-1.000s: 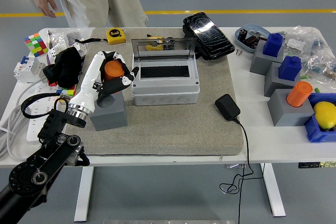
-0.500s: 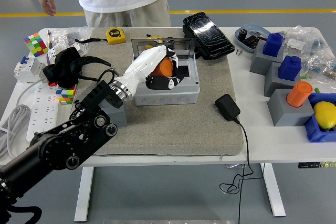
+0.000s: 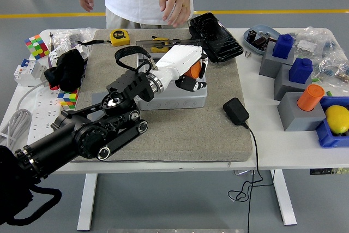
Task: Fetch the battery,place it into the box,close the lid of the box
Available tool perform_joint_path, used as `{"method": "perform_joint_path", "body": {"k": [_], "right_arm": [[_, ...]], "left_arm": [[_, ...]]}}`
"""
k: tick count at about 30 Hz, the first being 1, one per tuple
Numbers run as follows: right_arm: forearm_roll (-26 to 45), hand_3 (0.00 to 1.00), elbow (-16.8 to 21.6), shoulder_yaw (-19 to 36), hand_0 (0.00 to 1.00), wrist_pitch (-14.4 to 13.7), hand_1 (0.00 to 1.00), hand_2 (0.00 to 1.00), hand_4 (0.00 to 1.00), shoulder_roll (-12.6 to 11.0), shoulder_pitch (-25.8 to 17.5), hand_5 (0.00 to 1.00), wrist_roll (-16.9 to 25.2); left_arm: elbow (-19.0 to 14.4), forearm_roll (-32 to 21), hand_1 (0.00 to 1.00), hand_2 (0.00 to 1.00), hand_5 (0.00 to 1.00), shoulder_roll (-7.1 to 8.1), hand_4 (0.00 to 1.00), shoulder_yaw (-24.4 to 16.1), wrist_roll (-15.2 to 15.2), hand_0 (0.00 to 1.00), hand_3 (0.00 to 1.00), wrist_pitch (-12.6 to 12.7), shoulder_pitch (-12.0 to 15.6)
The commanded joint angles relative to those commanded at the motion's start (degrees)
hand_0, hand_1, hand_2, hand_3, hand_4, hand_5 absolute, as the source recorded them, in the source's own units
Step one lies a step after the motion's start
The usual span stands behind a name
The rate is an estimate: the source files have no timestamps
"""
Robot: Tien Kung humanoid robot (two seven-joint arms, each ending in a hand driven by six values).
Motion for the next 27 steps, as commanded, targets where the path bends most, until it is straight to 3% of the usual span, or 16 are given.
{"method": "perform_joint_path", "body": {"k": [2, 3, 7, 9, 14, 15, 20, 21, 26, 27], "right_arm": [[0.10, 0.545, -0.02, -0.17, 0.546, -0.02, 0.601, 0.593, 0.924, 0.00, 0.04, 0.489, -0.02], [0.13, 0.544, -0.01, -0.28, 0.546, -0.02, 0.601, 0.591, 0.923, -0.03, 0.08, 0.489, -0.03], [0.19, 0.544, 0.02, -0.54, 0.546, -0.05, 0.601, 0.591, 0.923, -0.12, 0.19, 0.489, -0.03], [0.28, 0.544, 0.01, -0.77, 0.546, -0.05, 0.601, 0.592, 0.923, -0.14, 0.20, 0.487, -0.04], [0.38, 0.544, 0.01, -1.33, 0.546, -0.03, 0.601, 0.592, 0.923, -0.08, 0.33, 0.487, -0.06], [0.33, 0.543, 0.04, -1.30, 0.546, -0.04, 0.599, 0.591, 0.922, -0.06, 0.35, 0.488, -0.04], [0.25, 0.543, 0.10, -1.39, 0.546, -0.08, 0.599, 0.591, 0.922, -0.05, 0.38, 0.488, 0.01], [0.26, 0.544, 0.10, -1.43, 0.546, -0.08, 0.600, 0.591, 0.922, -0.06, 0.40, 0.487, 0.00], [0.30, 0.544, 0.10, -1.47, 0.546, -0.06, 0.600, 0.591, 0.922, -0.10, 0.38, 0.487, -0.02], [0.30, 0.544, 0.10, -1.47, 0.546, -0.06, 0.600, 0.591, 0.922, -0.11, 0.39, 0.486, -0.03]], "left_arm": [[1.90, 0.40, 0.123, 0.179, 0.002, 0.00, 0.945, 1.28, -0.03, 0.164, 0.253, 0.50, -1.11], [2.94, 0.54, 0.152, 0.200, 0.002, 0.00, 0.985, 1.91, -0.01, 0.182, 0.318, 0.65, -1.71], [5.66, 0.22, 0.152, 0.200, 0.002, 0.00, 0.985, 3.59, -0.28, 0.182, 0.318, 1.16, -3.21], [6.42, -0.26, 0.196, 0.224, 0.015, 0.00, 0.998, 4.12, -0.64, 0.209, 0.344, 1.52, -3.64], [8.36, -1.99, 0.196, 0.224, 0.015, 0.00, 0.998, 4.81, -1.23, 0.209, 0.344, 2.50, -4.14], [8.57, -2.30, 0.254, 0.245, 0.062, 0.00, 0.998, 4.76, -1.34, 0.228, 0.435, 2.63, -4.06], [8.96, -4.32, 0.254, 0.245, 0.062, 0.00, 0.998, 4.22, -1.96, 0.228, 0.435, 3.05, -3.47], [8.99, -4.57, 0.454, 0.390, 0.209, 0.00, 0.998, 4.11, -2.10, 0.281, 0.658, 3.15, -3.45], [9.37, -5.04, 0.454, 0.390, 0.209, 0.00, 0.998, 3.84, -2.97, 0.281, 0.658, 3.80, -3.50], [9.43, -5.05, 0.581, 0.578, 0.206, 0.00, 0.998, 3.82, -3.02, 0.366, 0.698, 3.82, -3.51]]}}
